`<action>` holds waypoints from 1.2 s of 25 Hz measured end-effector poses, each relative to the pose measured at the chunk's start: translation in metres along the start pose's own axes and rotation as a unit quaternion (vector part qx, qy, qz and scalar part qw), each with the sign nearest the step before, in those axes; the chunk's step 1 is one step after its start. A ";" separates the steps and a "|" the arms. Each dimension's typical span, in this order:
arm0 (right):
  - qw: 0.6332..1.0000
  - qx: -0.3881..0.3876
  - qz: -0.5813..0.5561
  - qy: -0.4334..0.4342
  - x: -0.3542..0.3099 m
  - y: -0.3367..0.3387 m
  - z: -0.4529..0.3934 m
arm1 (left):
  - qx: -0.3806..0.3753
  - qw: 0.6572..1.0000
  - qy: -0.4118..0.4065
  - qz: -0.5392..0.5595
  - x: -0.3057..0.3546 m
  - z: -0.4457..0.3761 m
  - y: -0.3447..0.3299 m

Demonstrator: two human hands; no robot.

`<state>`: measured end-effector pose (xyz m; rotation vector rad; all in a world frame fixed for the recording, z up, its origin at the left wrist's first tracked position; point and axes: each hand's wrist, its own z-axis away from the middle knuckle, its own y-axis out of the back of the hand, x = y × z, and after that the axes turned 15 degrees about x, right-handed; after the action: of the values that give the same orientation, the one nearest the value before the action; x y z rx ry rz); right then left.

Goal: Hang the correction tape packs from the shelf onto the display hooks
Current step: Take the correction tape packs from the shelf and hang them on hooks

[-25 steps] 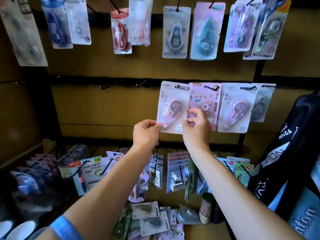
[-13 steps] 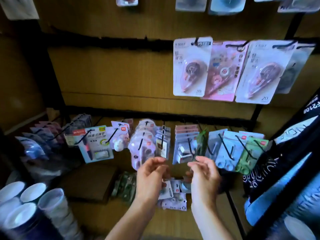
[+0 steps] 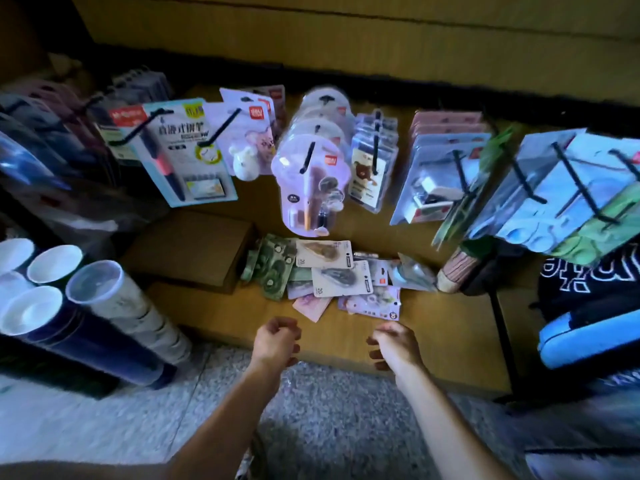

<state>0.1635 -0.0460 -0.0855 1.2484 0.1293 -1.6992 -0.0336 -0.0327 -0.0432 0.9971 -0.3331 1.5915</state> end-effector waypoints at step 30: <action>0.932 0.052 -0.359 0.005 -0.037 0.044 0.075 | -0.016 0.978 -0.202 0.045 0.059 0.064 -0.010</action>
<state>0.1455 -0.0887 -0.0035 1.3828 0.5673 -2.3436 0.0043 -0.0345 0.0362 1.2962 -0.6889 1.4510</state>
